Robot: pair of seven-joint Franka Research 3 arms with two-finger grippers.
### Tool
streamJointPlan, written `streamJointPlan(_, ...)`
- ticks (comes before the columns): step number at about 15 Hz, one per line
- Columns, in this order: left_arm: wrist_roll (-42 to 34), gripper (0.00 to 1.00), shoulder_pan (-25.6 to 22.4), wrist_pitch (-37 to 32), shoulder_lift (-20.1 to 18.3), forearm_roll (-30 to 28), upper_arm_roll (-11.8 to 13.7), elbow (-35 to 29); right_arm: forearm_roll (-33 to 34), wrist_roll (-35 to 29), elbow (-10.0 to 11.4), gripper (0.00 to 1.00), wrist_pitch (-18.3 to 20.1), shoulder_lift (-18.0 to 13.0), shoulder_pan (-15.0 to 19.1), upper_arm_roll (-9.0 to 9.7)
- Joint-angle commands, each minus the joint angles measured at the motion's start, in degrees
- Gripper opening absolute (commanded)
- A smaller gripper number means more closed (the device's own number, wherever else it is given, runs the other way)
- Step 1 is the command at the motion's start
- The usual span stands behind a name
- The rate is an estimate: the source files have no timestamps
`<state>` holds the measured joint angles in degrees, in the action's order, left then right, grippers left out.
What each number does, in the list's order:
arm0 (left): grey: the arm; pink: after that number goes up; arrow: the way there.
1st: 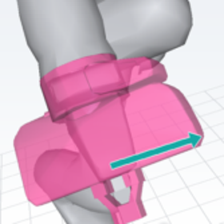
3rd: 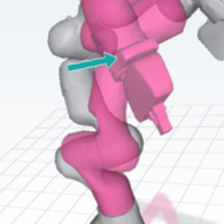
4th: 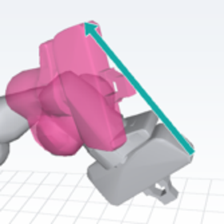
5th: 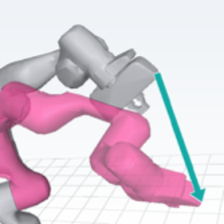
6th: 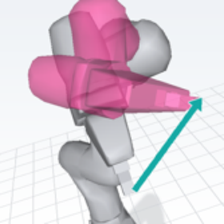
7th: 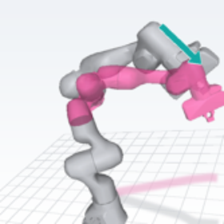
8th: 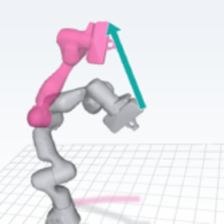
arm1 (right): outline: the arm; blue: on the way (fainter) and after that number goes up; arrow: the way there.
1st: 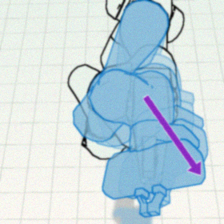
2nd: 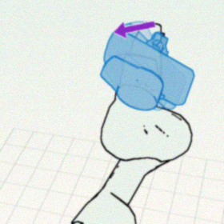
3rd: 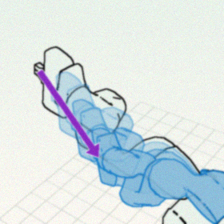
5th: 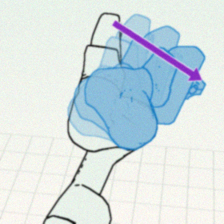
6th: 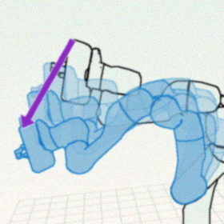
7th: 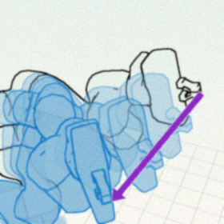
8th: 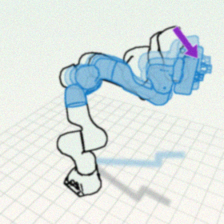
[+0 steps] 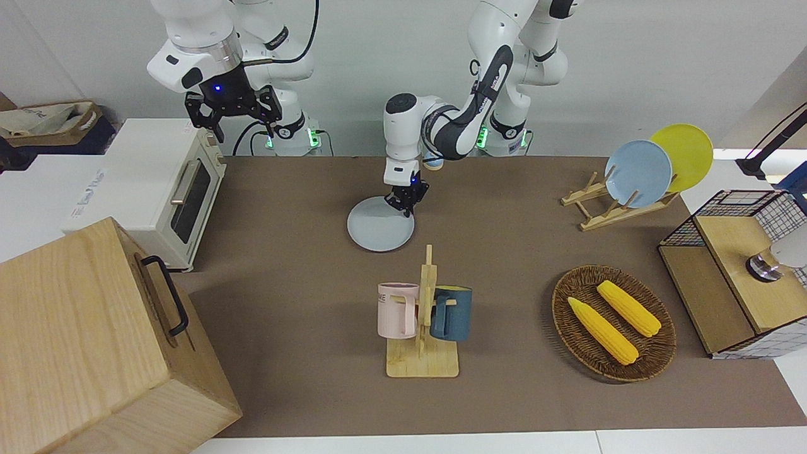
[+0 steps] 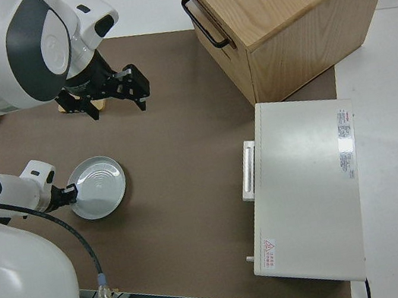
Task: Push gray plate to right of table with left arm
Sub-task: 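Push the gray plate with the left gripper across the table toward the toaster oven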
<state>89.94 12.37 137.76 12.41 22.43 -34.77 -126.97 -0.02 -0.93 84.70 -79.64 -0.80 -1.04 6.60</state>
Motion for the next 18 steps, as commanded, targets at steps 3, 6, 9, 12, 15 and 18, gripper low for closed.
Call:
streamJointPlan(3, 0.3, 1.00, 0.2, -4.7, 1.9, 1.7, 0.5, 3.6, -0.2, -0.7, -0.5, 0.983, 0.9, -0.2, 1.1, 0.96)
streamJointPlan(6, -1.0, 1.00, 0.0, -6.5, 1.8, 1.2, 0.8, 5.2, -0.2, -0.7, -0.5, 0.983, 0.9, -0.2, 1.1, 0.96)
streamJointPlan(9, -1.1, 1.00, -0.2, -8.4, 1.5, 1.1, 0.9, 6.4, -0.3, -0.7, -0.5, 0.983, 0.9, -0.2, 1.1, 0.96)
streamJointPlan(12, -3.7, 1.00, -1.4, -12.5, 1.0, 0.1, 0.9, 8.6, -0.3, -0.7, -0.5, 0.983, 0.9, -0.2, 1.1, 0.87)
streamJointPlan(15, -16.4, 1.00, -4.5, -19.4, -0.4, -6.3, 0.8, 13.5, -0.3, -0.7, -0.5, 0.983, 0.9, -0.2, 1.1, 0.96)
streamJointPlan(18, -25.3, 1.00, -8.2, -27.4, -0.5, -9.9, 1.0, 19.6, -0.3, -0.7, -0.5, 0.983, 0.9, -0.2, 1.1, 0.87)
